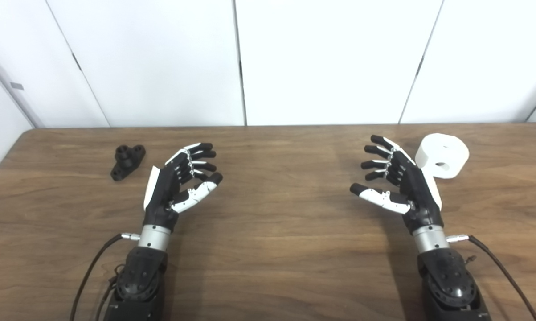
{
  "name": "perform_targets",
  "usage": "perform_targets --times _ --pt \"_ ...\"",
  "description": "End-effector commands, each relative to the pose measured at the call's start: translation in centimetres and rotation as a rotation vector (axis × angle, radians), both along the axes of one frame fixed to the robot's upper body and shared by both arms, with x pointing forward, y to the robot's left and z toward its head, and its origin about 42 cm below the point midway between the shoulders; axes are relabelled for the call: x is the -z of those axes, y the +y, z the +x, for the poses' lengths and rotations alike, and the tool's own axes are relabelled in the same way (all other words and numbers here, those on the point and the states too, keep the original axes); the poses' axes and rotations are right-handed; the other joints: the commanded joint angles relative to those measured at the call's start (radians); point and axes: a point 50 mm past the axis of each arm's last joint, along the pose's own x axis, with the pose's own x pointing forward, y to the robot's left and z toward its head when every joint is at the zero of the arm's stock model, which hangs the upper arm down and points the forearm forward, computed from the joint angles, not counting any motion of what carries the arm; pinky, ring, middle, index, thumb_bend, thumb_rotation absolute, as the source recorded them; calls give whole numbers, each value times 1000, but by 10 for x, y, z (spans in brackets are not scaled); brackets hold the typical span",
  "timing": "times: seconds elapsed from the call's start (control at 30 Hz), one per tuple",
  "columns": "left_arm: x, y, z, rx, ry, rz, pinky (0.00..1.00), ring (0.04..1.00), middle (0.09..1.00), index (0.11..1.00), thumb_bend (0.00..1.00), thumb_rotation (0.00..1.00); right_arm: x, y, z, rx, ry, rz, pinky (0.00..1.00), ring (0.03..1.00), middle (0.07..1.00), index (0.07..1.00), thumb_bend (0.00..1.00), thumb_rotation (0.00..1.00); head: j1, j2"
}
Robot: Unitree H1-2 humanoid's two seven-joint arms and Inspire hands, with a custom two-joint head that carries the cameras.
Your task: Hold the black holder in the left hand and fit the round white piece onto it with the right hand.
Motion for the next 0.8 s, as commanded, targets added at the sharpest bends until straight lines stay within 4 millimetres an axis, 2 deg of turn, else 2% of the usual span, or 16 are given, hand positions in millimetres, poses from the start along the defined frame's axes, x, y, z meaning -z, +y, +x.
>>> perform_targets --times 0.0,0.37,0.6,0.77 --pt "-21 0 10 5 -82 18 469 606 712 733 740 253 -19 2 7 -6 -86 4 541 656 782 826 698 235 0 2" --pt "-21 -1 9 11 -79 19 477 614 714 731 740 264 -20 1 6 -5 -85 13 542 662 785 828 694 231 10 1" --pt "-19 -9 10 19 -67 13 475 605 711 731 749 245 -19 -7 7 -12 -92 12 535 648 782 829 668 174 94 -14" --pt "-15 -19 9 44 -51 -8 495 615 720 739 715 179 -16 -15 5 -11 -89 14 536 645 779 831 656 162 168 -35"
